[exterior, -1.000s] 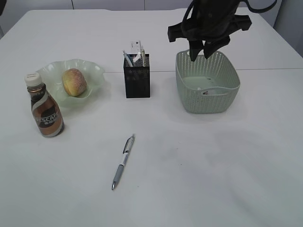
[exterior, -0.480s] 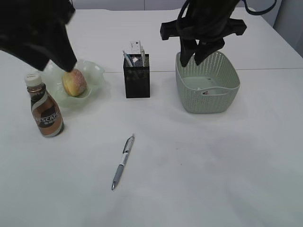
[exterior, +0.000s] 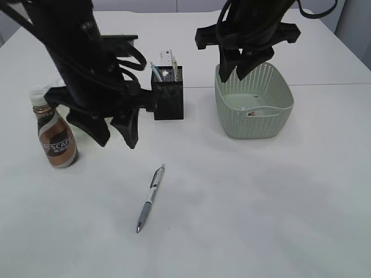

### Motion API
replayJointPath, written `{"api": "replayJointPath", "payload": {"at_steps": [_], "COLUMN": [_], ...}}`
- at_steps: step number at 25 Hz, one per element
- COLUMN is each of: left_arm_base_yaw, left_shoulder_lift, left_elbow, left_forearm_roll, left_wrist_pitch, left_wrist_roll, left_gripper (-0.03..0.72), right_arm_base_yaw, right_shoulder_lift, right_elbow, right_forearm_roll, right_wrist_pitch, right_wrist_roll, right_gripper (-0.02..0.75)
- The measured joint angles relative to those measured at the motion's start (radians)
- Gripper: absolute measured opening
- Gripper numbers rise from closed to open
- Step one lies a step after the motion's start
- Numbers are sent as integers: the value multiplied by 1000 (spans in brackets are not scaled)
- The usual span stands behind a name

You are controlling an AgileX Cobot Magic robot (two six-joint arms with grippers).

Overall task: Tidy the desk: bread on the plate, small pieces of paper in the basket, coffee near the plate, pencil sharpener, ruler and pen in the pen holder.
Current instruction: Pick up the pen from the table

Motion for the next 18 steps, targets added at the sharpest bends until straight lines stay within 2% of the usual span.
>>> {"api": "replayJointPath", "payload": {"at_steps": [12, 18], "left_arm_base_yaw": [-6, -58], "left_shoulder_lift": [240, 300], "left_elbow": [0, 0], "left_forearm_roll": [-2, 10], "left_wrist_pitch": [-163, -208], "left_wrist_roll": [-6, -6], "left_gripper": [379, 378], "right_arm_base_yaw": [0, 0], "right_shoulder_lift": [0, 0], "right_elbow": [0, 0], "right_forearm_roll": [0, 0], "right_wrist_pitch": [0, 0], "right_wrist_roll": [-2, -4], "right_gripper": [239, 239]}}
